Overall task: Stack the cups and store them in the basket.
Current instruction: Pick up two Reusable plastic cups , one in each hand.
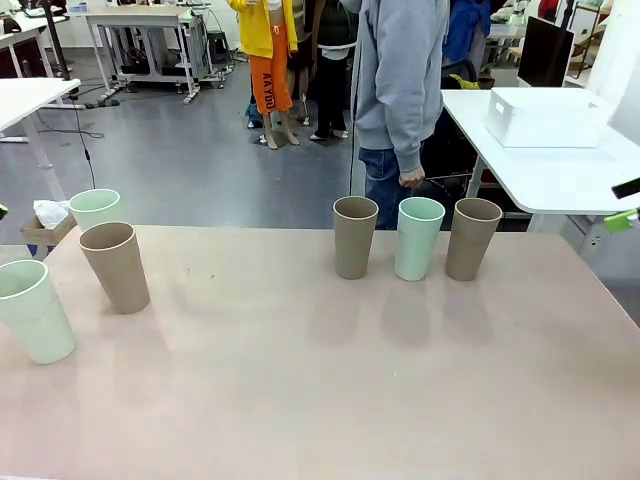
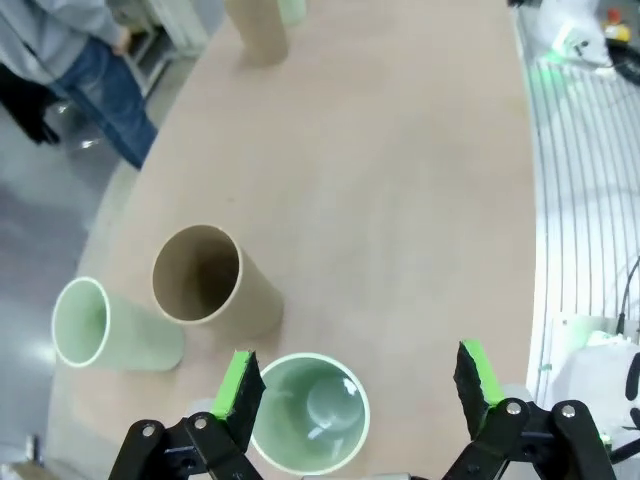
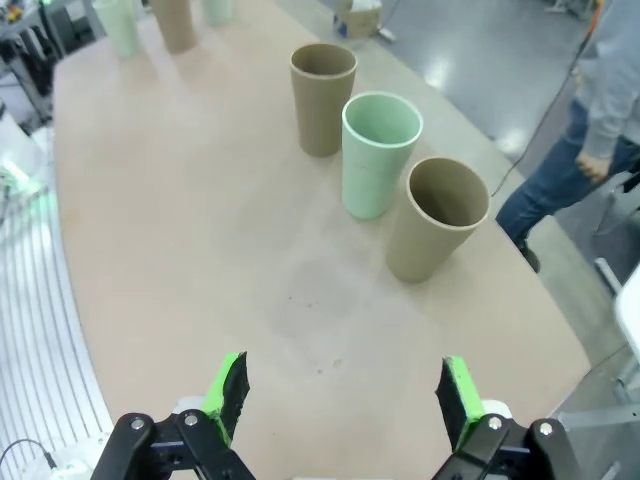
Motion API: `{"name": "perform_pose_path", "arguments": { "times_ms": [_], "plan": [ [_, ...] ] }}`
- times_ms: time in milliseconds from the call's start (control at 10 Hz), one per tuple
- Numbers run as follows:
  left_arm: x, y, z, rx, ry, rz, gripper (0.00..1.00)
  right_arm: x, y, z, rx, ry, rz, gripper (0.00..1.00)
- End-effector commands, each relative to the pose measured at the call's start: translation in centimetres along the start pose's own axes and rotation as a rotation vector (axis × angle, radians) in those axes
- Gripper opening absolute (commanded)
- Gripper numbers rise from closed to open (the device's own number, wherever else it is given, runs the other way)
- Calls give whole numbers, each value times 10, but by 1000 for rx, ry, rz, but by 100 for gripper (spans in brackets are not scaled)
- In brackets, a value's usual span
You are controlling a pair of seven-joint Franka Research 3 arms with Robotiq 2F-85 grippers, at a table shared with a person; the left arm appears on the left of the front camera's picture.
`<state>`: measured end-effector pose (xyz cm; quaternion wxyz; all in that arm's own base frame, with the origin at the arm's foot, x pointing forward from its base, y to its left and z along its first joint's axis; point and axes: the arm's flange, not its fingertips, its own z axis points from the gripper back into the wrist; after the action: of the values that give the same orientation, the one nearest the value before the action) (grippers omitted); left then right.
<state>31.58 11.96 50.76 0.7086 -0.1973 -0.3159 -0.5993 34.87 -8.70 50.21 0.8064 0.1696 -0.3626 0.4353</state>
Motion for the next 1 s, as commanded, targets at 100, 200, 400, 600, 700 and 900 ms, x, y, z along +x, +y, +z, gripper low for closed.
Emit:
{"name": "perform_pose_path", "arguments": {
  "times_ms": [100,200,400,600,700,900],
  "plan": [
    [-15,1,-9,-61,-162,13,100,-31,-17,-11,78,-71,5,100],
    [-16,-7,-18,-56,-192,21,100,-41,-19,-12,106,-113,19,100],
    [-21,-16,-24,-49,-241,27,100,-53,-22,-13,125,-161,11,100],
    [-17,-19,-25,-44,-267,38,100,-57,-24,-15,132,-186,-4,100],
    [-20,-21,-25,-37,-278,39,100,-58,-25,-15,133,-198,-3,100],
    [-21,-20,-23,-34,-281,36,100,-59,-23,-14,134,-223,-2,100]
  ]
}}
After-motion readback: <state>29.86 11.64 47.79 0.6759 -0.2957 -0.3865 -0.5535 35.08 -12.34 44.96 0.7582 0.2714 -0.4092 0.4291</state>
